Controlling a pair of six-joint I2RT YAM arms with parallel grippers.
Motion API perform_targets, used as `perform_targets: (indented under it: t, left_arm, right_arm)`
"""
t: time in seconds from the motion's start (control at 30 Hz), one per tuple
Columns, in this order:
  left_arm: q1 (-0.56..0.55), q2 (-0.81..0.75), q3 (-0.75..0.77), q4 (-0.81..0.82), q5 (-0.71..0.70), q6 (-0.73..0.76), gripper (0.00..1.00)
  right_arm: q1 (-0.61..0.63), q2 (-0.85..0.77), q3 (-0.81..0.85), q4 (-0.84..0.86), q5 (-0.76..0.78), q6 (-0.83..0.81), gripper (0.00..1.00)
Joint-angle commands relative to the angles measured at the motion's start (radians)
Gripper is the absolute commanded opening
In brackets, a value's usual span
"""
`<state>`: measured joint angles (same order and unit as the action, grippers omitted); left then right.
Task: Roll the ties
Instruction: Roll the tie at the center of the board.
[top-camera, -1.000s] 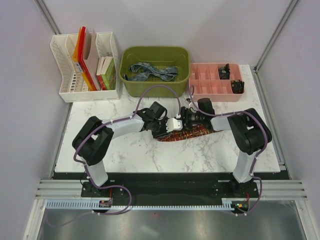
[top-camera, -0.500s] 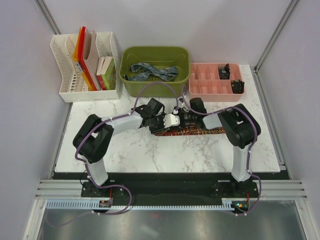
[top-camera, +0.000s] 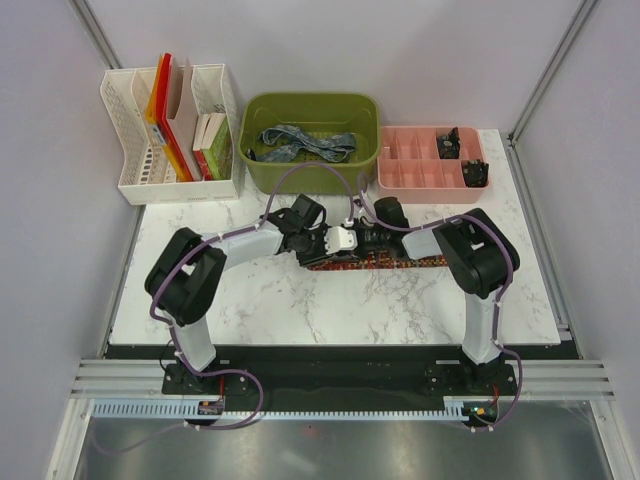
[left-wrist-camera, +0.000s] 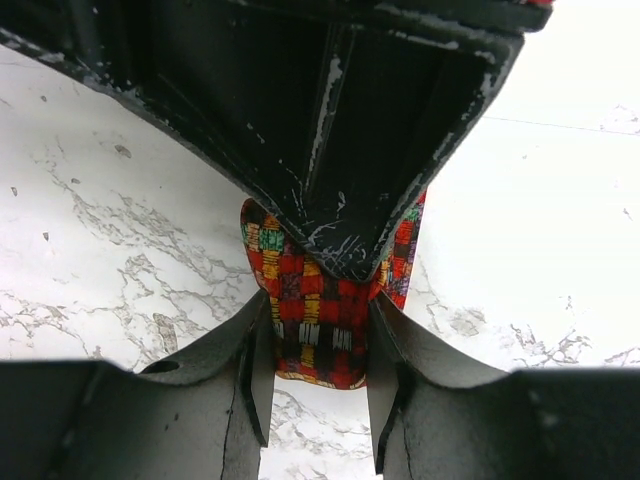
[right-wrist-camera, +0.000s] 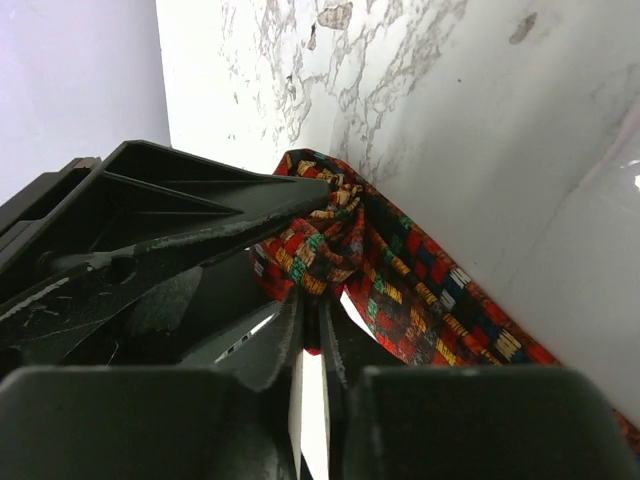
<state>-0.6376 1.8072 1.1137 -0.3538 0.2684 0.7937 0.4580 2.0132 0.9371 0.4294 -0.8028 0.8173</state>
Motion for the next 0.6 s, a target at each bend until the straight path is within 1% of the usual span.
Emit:
perform_targets:
  t: [0.0,0.07,0.1,0.13,0.17,0.2,0.27,0.43,0.53,0.57]
  left_arm:
    - [0.036,-0.009,-0.005,-0.111,0.006,0.049,0.44]
    - [0.056,-0.047,-0.002,-0.123,0.043,0.045,0.49]
    - [0.064,-0.061,0.000,-0.140,0.084,0.048,0.53]
    - [0.076,-0.077,0.000,-0.146,0.112,0.055,0.55]
    - [0.104,-0.095,-0.003,-0.146,0.139,0.056,0.60]
    - [0.121,-0.120,-0.002,-0.148,0.196,0.052,0.63]
    - [0.165,-0.137,0.001,-0.152,0.250,0.052,0.69]
    - [0.181,-0.137,-0.003,-0.152,0.288,0.090,0.72]
    - [0.176,-0.118,0.001,-0.140,0.328,0.085,0.78]
    - [0.170,-0.114,0.001,-0.113,0.330,0.078,0.80]
  right_arm:
    - [-0.010,-0.004,0.014,-0.101,0.063,-0.086,0.08]
    - [-0.012,0.012,0.026,-0.121,0.074,-0.107,0.04]
    - [-0.010,0.018,0.028,-0.124,0.077,-0.110,0.00]
    - [-0.012,0.028,0.034,-0.139,0.082,-0.115,0.00]
    - [-0.013,0.030,0.035,-0.142,0.085,-0.116,0.00]
    - [-0.013,0.035,0.038,-0.158,0.086,-0.127,0.00]
    - [-0.015,0.039,0.042,-0.173,0.094,-0.136,0.00]
    - [-0.019,0.051,0.043,-0.211,0.114,-0.161,0.00]
    - [-0.018,0.064,0.045,-0.227,0.120,-0.164,0.00]
    - [-0.019,0.067,0.048,-0.233,0.120,-0.167,0.00]
